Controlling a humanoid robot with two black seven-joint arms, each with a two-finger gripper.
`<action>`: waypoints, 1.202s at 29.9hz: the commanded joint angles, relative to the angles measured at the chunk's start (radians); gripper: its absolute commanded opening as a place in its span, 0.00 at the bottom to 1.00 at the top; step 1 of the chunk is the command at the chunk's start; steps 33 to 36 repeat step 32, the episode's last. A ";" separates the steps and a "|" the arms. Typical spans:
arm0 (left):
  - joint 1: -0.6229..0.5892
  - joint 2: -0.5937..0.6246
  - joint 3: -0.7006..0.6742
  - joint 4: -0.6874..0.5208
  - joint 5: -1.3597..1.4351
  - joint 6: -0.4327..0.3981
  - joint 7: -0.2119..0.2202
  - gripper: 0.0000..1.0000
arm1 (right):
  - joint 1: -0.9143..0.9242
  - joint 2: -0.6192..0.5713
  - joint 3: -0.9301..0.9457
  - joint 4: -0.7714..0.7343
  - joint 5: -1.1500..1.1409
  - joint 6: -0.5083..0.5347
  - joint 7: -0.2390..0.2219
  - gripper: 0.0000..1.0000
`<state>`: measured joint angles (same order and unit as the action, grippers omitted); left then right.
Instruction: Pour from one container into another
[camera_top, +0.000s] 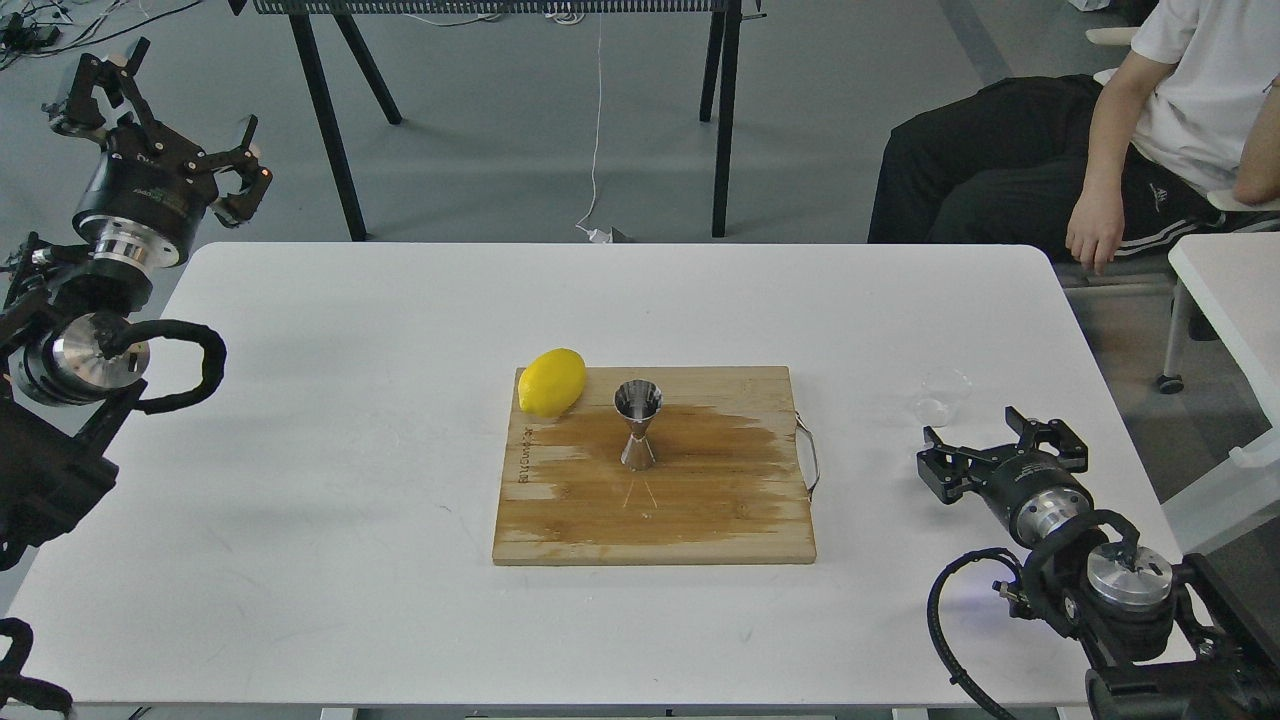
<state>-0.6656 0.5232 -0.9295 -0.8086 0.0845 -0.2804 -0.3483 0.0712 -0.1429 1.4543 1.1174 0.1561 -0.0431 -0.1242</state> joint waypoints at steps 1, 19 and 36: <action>0.000 0.000 0.000 0.000 0.000 0.001 0.000 1.00 | -0.053 -0.052 0.001 0.130 -0.004 0.099 0.012 1.00; 0.017 -0.008 -0.002 0.000 0.000 -0.003 -0.001 1.00 | 0.436 -0.109 -0.100 -0.442 -0.171 0.532 0.310 1.00; 0.020 -0.051 -0.005 0.034 0.000 -0.005 -0.001 1.00 | 0.605 -0.109 -0.242 -0.564 -0.168 0.532 0.310 1.00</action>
